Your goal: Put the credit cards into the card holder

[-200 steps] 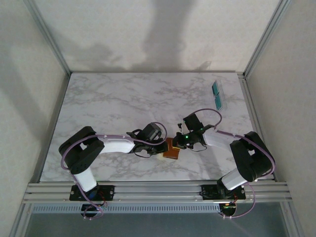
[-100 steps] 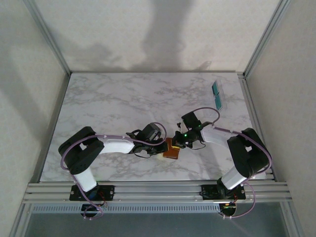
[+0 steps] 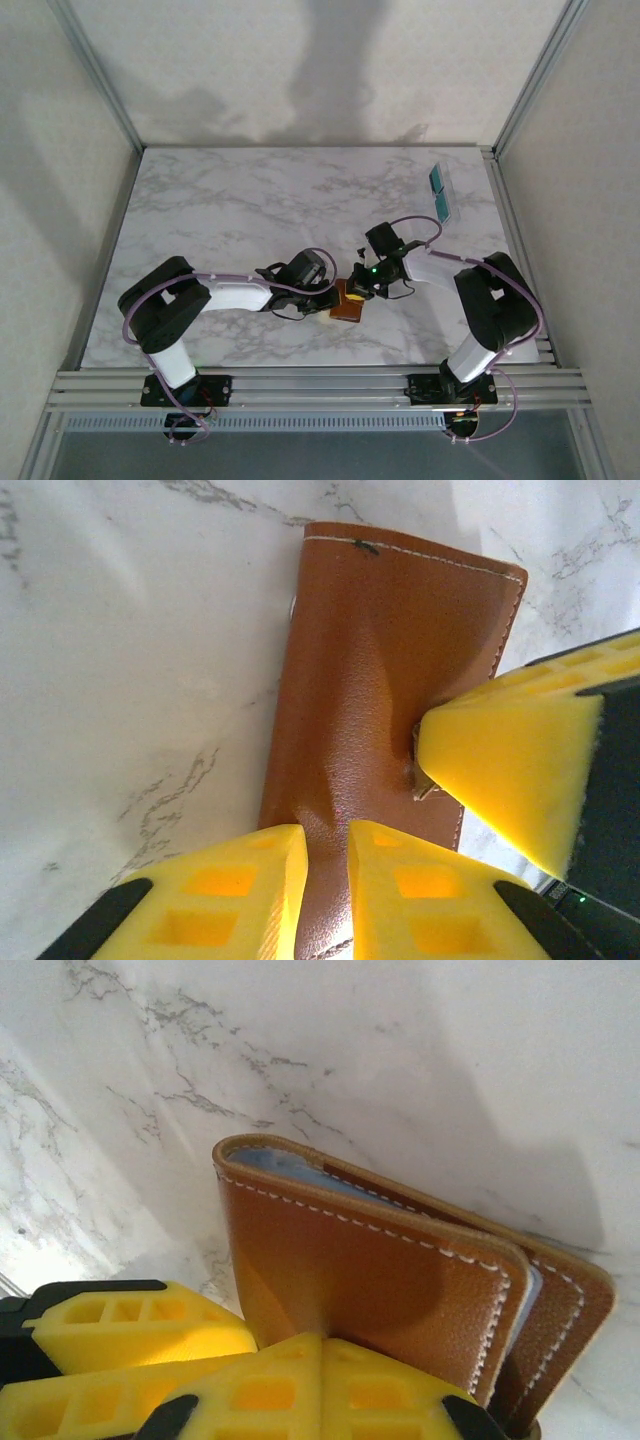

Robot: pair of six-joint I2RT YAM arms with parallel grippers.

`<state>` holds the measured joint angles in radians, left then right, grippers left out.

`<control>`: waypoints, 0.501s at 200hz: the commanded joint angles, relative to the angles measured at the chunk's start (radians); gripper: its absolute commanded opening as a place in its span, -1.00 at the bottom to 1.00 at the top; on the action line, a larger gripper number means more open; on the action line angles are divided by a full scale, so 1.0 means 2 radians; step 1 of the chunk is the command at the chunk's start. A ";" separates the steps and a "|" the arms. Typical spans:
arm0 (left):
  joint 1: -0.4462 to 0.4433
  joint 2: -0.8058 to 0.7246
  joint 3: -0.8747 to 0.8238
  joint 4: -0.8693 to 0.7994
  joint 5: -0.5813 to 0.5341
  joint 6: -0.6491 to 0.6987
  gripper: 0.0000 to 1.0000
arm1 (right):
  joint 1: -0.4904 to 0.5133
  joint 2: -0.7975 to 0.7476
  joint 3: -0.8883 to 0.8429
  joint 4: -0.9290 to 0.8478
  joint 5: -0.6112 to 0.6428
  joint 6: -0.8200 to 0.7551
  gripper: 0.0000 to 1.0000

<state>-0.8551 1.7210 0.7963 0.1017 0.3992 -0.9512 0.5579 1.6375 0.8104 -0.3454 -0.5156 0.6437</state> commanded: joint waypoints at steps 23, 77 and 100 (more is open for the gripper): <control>-0.006 0.006 -0.030 -0.009 -0.041 -0.010 -0.58 | 0.002 0.018 -0.032 -0.102 0.028 -0.014 -1.00; -0.006 -0.009 -0.041 -0.012 -0.055 -0.008 -0.58 | -0.029 0.032 -0.027 -0.103 0.003 -0.045 -1.00; -0.006 -0.013 -0.042 -0.024 -0.067 0.000 -0.58 | -0.029 0.042 -0.028 -0.097 -0.011 -0.059 -1.00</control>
<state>-0.8654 1.6970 0.7494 0.1631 0.3645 -0.9657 0.5026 1.6520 0.8070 -0.3683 -0.6071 0.5838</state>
